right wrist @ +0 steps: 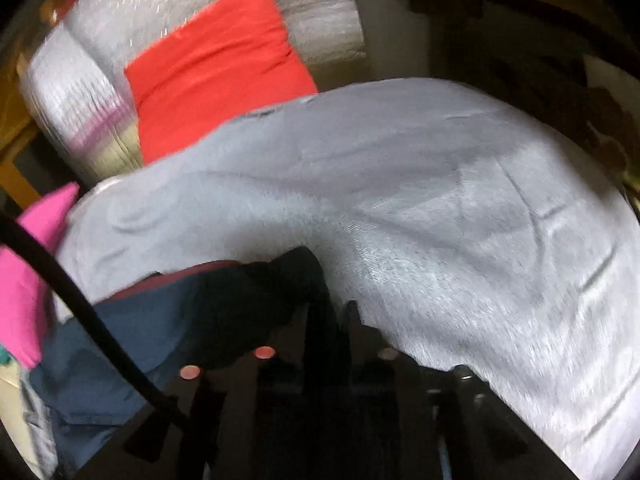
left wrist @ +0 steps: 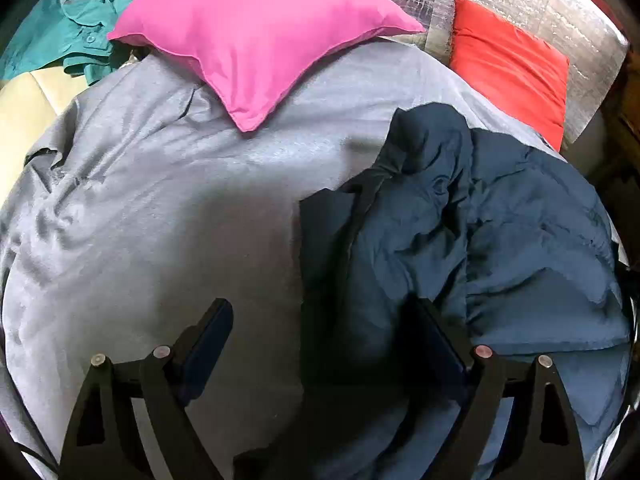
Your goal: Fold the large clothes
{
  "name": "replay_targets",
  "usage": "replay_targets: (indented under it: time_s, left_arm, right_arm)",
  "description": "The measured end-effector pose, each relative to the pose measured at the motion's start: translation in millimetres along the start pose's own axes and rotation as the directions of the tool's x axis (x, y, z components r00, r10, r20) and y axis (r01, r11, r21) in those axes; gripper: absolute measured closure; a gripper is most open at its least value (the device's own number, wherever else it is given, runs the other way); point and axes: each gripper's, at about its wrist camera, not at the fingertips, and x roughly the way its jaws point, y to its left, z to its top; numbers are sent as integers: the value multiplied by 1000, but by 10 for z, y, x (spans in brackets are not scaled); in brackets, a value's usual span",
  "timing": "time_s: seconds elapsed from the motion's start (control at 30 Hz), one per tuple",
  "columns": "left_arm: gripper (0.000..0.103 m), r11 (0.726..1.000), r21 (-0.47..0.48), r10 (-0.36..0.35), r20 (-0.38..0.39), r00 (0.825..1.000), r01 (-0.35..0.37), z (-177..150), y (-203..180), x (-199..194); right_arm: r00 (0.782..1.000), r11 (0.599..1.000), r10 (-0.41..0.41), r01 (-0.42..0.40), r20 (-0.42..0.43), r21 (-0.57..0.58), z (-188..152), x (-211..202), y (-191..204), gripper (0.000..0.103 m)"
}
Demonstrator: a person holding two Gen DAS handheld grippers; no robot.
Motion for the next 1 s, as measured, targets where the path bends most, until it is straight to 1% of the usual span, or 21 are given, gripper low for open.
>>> replay_targets:
  time_s: [0.03,0.07,0.13,0.17,0.23,0.3,0.37,0.43,0.47,0.53,0.57,0.6,0.67,0.73,0.83,0.9,0.93,1.0]
  left_arm:
    - [12,1000,-3,2,3,1000,-2,1,9,-41]
    - [12,1000,-4,4,8,1000,-4,1,16,-77]
    - [12,1000,4,-3,43,999,3,4,19,-230]
    - [12,1000,9,-9,58,998,8,2,19,-305]
    - [12,999,17,-28,88,996,27,-11,24,-440]
    - [12,999,27,-48,103,993,45,-36,20,-521]
    - [12,998,38,-47,90,995,44,-97,14,-534]
    - [12,998,50,-27,58,998,24,-171,2,-479]
    - [12,998,64,-3,33,999,1,-223,-19,-439]
    - [12,994,102,42,-6,999,-41,-290,-57,-291]
    - [11,992,119,43,-13,999,-41,-324,-62,-216]
    - [10,991,125,40,-18,999,-38,-349,-59,-183]
    - [10,993,119,30,-24,999,-27,-346,-28,-177]
    - [10,994,111,20,-19,1000,-17,-328,23,-255]
    - [10,995,96,2,33,999,-5,-278,133,-434]
    - [10,997,71,-9,52,999,5,-257,212,-493]
    - [10,998,53,-17,51,999,14,-243,258,-501]
    - [10,999,12,-39,32,999,38,-221,340,-468]
  right_arm:
    - [1000,1000,0,0,-3,21,-27,-111,-74,45]
    - [1000,999,14,-15,18,46,-78,-267,-168,43]
    - [994,997,65,-69,82,46,-194,-589,-304,43]
    - [993,997,69,-73,93,37,-238,-678,-328,43]
    - [990,996,86,-88,116,13,-441,-960,-467,48]
    - [987,994,108,-107,119,-10,-627,-1106,-489,62]
    - [987,993,119,-116,104,-32,-859,-1231,-499,66]
    - [987,990,139,-135,82,-48,-1038,-1253,-481,66]
    - [988,989,142,-138,65,-55,-1117,-1205,-482,66]
    - [993,991,116,-115,15,-67,-1276,-1152,-456,66]
    - [996,993,87,-87,-2,-75,-1366,-1080,-444,66]
    - [997,994,78,-78,-7,-81,-1413,-1032,-449,66]
    - [997,994,80,-80,-5,-74,-1437,-1053,-465,66]
    - [993,993,115,-115,-1,-37,-1413,-1176,-520,66]
    - [982,981,188,-189,34,44,-1407,-1297,-716,65]
    - [976,973,213,-216,39,86,-1419,-1339,-810,65]
    - [972,967,229,-232,45,106,-1417,-1365,-855,64]
    - [968,963,245,-249,55,103,-1414,-1412,-851,64]
